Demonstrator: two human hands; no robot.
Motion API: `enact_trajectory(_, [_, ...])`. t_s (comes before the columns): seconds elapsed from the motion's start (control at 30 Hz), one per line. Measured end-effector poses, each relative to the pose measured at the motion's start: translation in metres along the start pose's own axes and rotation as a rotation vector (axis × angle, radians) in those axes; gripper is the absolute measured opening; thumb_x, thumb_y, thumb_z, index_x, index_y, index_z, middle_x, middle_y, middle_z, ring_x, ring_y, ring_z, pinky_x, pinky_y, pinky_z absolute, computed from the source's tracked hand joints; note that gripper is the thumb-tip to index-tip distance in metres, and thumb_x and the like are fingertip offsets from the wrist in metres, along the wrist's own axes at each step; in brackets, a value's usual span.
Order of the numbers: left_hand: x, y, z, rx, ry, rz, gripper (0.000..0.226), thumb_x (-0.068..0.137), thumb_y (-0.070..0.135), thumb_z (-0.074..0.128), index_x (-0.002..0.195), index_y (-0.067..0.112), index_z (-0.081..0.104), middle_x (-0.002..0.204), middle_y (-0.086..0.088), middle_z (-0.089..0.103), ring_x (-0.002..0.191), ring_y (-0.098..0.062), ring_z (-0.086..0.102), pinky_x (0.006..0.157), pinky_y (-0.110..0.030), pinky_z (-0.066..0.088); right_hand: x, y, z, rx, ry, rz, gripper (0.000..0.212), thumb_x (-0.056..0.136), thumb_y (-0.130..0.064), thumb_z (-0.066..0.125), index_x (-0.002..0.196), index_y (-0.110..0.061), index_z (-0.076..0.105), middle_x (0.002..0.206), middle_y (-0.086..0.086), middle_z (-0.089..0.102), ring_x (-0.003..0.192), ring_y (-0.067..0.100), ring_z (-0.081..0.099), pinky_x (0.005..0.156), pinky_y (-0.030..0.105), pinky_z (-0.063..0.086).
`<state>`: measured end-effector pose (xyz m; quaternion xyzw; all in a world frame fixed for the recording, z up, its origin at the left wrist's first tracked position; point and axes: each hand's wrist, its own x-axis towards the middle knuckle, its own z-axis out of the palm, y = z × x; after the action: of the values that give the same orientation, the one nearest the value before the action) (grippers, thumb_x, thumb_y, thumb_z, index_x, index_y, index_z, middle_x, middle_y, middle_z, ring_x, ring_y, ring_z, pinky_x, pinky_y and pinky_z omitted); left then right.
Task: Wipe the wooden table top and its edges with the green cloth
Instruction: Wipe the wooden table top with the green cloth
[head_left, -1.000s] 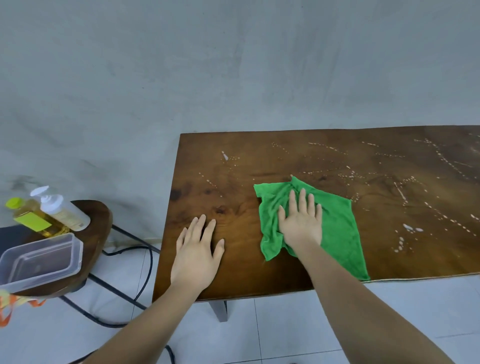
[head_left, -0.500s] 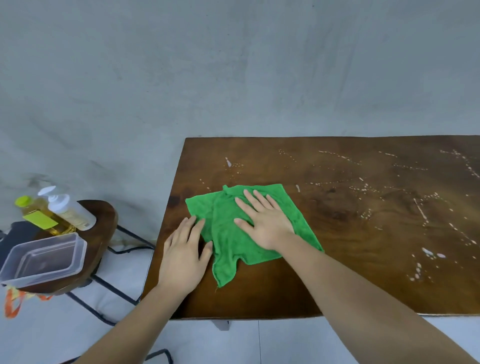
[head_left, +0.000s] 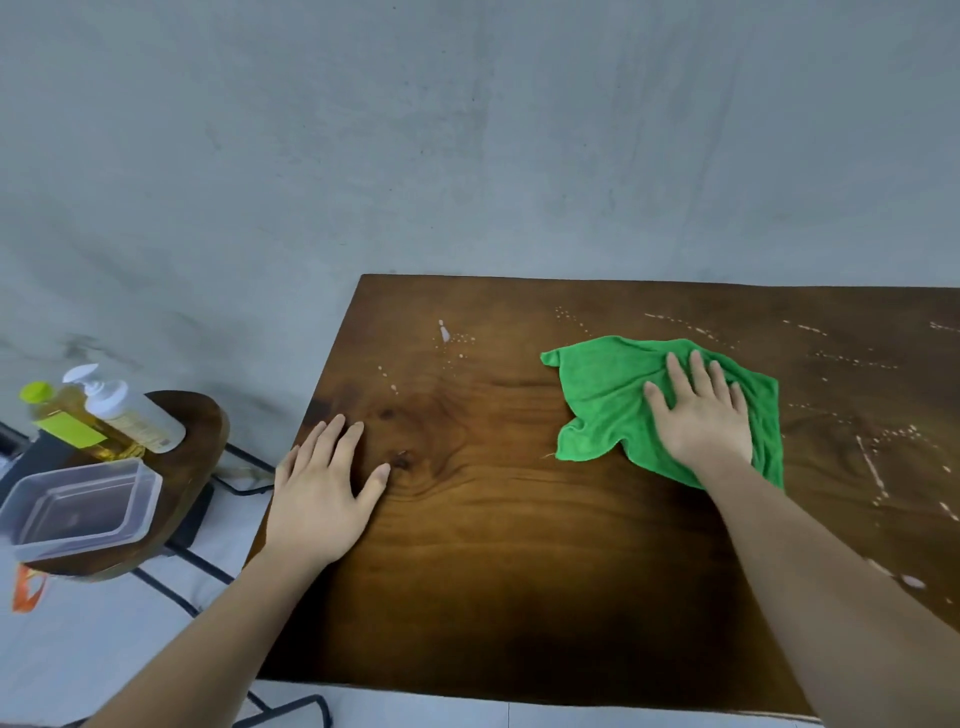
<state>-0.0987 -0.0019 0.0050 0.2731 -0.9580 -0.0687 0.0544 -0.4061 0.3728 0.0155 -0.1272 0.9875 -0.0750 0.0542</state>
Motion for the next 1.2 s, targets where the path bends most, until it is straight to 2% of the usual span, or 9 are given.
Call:
enact_trajectory(0.13, [0.001,-0.003,0.003,-0.024,-0.006,-0.016,0.090,0.100,0.089,0.011,0.171,0.037,0.029,0.181,0.005,0.026,0.168,-0.023,0.021,0.134,-0.055,0.017,0.009,-0.037,0.010,-0.005,0.000,0.073,0.082,0.108,-0.070,0.004,0.178,-0.028,-0.001,0.187,0.004,-0.007,0.173,0.030,-0.005,0.139,0.055,0.001])
enact_trajectory(0.23, [0.001,-0.001,0.006,-0.027,-0.014,-0.025,0.090,0.100,0.089,0.010,0.171,0.037,0.027,0.181,0.007,0.025,0.169,-0.021,0.019,0.135,-0.053,0.014,0.011,-0.076,0.014,-0.036,-0.013,0.023,0.082,0.108,-0.067,0.001,0.178,-0.025,-0.002,0.186,0.006,-0.009,0.173,0.032,-0.005,0.139,0.056,0.002])
enact_trajectory(0.47, [0.000,-0.002,0.006,-0.061,0.007,-0.063,0.086,0.102,0.087,0.018,0.171,0.037,0.027,0.183,0.007,0.020,0.168,-0.021,0.020,0.132,-0.046,0.011,0.001,-0.220,0.034,-0.058,-0.044,-0.271,0.083,0.105,-0.068,-0.010,0.176,-0.024,-0.010,0.183,0.010,-0.016,0.171,0.036,-0.010,0.138,0.059,0.004])
enact_trajectory(0.57, [-0.002,-0.004,0.005,-0.072,0.034,-0.073,0.084,0.103,0.086,0.020,0.172,0.037,0.024,0.183,0.007,0.015,0.169,-0.019,0.015,0.133,-0.046,0.011,-0.011,-0.285,0.043,-0.062,-0.087,-0.409,0.080,0.108,-0.067,-0.005,0.176,-0.026,-0.008,0.183,0.007,-0.017,0.171,0.033,-0.013,0.138,0.059,0.000])
enact_trajectory(0.73, [-0.003,-0.004,0.008,-0.082,0.068,-0.058,0.082,0.106,0.080,0.025,0.170,0.030,0.029,0.180,0.004,0.027,0.167,-0.018,0.021,0.136,-0.047,0.020,-0.007,-0.346,0.048,-0.094,-0.183,-0.711,0.074,0.112,-0.067,0.006,0.178,-0.034,-0.001,0.185,-0.004,-0.015,0.171,0.023,-0.016,0.138,0.052,-0.008])
enact_trajectory(0.83, [-0.003,-0.005,0.010,-0.078,0.066,-0.058,0.080,0.107,0.079,0.026,0.170,0.030,0.031,0.178,0.004,0.030,0.166,-0.018,0.024,0.136,-0.046,0.020,0.015,-0.347,0.039,-0.104,-0.229,-0.837,0.074,0.112,-0.073,0.013,0.177,-0.040,0.002,0.185,-0.010,-0.012,0.171,0.017,-0.015,0.138,0.048,-0.009])
enact_trajectory(0.9, [-0.003,-0.004,0.010,-0.073,0.070,-0.060,0.080,0.106,0.079,0.025,0.170,0.030,0.032,0.178,0.004,0.031,0.166,-0.018,0.024,0.136,-0.046,0.020,0.032,-0.337,0.031,-0.100,-0.234,-0.842,0.075,0.110,-0.077,0.013,0.177,-0.043,0.002,0.185,-0.011,-0.011,0.171,0.015,-0.013,0.139,0.047,-0.007])
enact_trajectory(1.03, [-0.003,-0.005,0.010,-0.072,0.059,-0.061,0.083,0.105,0.082,0.021,0.170,0.032,0.031,0.179,0.005,0.029,0.167,-0.017,0.020,0.137,-0.046,0.017,0.066,-0.295,0.012,-0.100,-0.206,-0.718,0.077,0.109,-0.079,0.008,0.176,-0.043,0.000,0.185,-0.008,-0.014,0.171,0.018,-0.012,0.139,0.050,-0.003])
enact_trajectory(1.2, [-0.001,-0.003,0.008,-0.067,0.040,-0.079,0.086,0.102,0.087,0.016,0.171,0.036,0.028,0.181,0.007,0.025,0.167,-0.018,0.021,0.135,-0.043,0.010,0.104,-0.201,-0.006,-0.108,-0.135,-0.503,0.080,0.106,-0.081,0.001,0.176,-0.041,-0.004,0.183,-0.004,-0.016,0.171,0.022,-0.011,0.139,0.053,0.000])
